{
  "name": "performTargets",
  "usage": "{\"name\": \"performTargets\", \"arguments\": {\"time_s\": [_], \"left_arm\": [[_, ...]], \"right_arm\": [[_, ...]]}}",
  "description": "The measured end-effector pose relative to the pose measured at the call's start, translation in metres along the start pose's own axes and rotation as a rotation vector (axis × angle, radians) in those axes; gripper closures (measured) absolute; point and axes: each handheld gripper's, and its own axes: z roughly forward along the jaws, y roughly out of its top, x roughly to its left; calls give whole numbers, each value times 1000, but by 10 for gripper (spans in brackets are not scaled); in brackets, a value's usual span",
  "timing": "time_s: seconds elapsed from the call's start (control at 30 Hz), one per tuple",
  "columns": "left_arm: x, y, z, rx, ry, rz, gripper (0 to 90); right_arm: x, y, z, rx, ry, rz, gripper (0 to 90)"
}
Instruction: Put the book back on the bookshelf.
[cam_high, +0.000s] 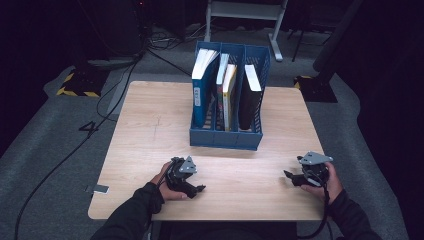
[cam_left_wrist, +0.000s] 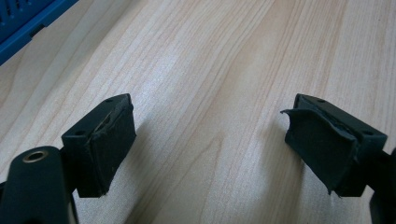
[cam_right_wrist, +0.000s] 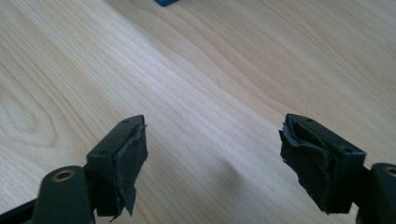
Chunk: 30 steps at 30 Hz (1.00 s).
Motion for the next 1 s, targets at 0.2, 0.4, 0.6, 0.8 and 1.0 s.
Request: {"name": "performTargets", "arguments": {"time_s": [0.2,0.4,0.6,0.8,1.0], "left_arm": [[0,0,0,0,0,0,155],[0,0,0,1,-1,4,155],[0,0,0,-1,-2,1,153],[0,0,0,-1,2,1,154],[0,0,0,-1,1,1,156]], "right_arm": [[-10,-22,-3,-21,45,100,223],[-18,-39,-4,-45,76,185,198],[-21,-42,-4,-49,87,211,188],[-22,-42,-3,-49,96,204,179],[-25,-41,-1,-45,107,190,151]]}}
